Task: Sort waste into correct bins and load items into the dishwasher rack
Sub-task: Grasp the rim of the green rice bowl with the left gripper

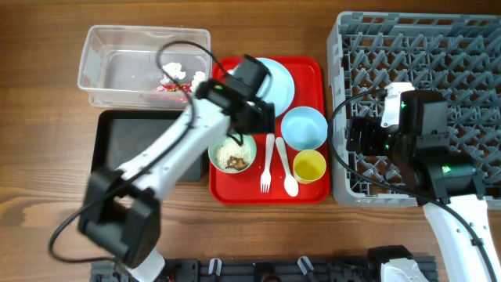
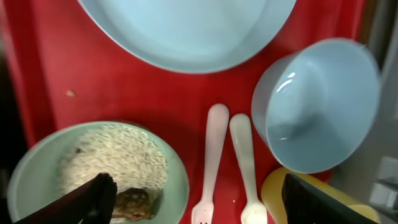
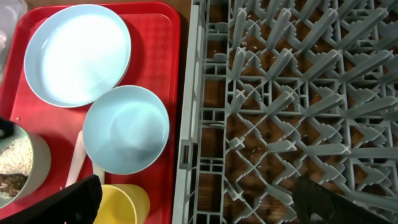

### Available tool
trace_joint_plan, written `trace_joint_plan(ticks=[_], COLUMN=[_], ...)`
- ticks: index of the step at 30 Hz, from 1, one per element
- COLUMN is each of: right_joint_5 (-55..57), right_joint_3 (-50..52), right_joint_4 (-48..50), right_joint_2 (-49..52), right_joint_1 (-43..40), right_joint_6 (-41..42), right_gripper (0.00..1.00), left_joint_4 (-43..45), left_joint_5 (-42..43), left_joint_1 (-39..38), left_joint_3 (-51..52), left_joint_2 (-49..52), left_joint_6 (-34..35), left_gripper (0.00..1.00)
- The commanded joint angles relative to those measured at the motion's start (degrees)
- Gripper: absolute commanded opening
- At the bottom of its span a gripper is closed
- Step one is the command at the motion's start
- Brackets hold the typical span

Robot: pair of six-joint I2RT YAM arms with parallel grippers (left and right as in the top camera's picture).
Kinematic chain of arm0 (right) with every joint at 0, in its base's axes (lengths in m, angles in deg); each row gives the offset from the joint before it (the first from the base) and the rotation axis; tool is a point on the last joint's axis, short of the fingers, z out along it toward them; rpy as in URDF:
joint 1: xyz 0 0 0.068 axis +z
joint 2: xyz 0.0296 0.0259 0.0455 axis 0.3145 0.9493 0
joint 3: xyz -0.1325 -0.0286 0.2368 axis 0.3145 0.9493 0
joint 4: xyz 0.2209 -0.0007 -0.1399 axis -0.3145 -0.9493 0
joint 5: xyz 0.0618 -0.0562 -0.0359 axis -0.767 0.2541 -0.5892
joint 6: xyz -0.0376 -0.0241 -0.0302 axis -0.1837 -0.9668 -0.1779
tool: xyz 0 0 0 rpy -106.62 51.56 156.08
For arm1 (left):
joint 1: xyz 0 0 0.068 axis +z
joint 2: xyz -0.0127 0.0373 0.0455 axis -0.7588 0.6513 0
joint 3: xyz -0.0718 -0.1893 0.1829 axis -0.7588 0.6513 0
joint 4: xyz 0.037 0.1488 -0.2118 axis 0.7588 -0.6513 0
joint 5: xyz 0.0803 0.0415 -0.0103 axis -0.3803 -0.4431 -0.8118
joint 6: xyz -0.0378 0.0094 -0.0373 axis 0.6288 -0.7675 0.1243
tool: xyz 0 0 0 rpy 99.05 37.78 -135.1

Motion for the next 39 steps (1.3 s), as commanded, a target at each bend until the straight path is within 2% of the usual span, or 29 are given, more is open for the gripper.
trace_joint_plan(ticks=[1,5,8,11,14,17,18,26,39], right_joint_5=[-0.81,-0.79,-0.79,-0.79,-0.79,-0.79,-0.79,-0.76,-0.76], right_joint_3=[-1.33,-1.33,-1.33,-1.33,-1.33,-1.33,-1.33,-1.33,-1.33], right_joint_4=[-0.35,-0.66,-0.90,-0.96,-0.98,-0.96,-0.96,-1.11,-1.09], right_joint_2=[-0.04,-0.04,-0.04,-0.04,-0.04,-0.04,-0.04,-0.04,-0.04], right_joint_1=[0.11,0.11,0.11,0.11,0.11,0.11,0.11,0.11,0.11], right_joint_6=[0.83,0.81,0.83,0.81,0.81,0.83,0.81,0.79,0.76], right_gripper=[1.00,1.00,1.00,1.00,1.00,1.00,0.99,1.00,1.00], left_joint_4=[0.39,0.63,0.57,0.61,0.61,0.61,0.59,-2.03,-7.85], left_joint_5=[-1.86,-1.86,-3.13,-4.63,-4.66,-4.66,-4.66,-4.63,-7.63], left_joint_1=[-2.80,-3.91,-3.98,-3.98,-3.98,-3.98,-3.98,-3.98,-2.84], left_joint_3=[0.15,0.15,0.15,0.15,0.15,0.15,0.15,0.13,0.13], left_joint_2=[4.81,8.46,10.97,11.96,11.96,11.96,11.96,10.29,-3.02], left_joint_6=[3.56,4.13,4.13,4.13,4.09,4.09,4.09,4.11,1.70], left_gripper=[0.86,0.86,0.78,0.61,0.37,0.17,0.06,0.04,0.04])
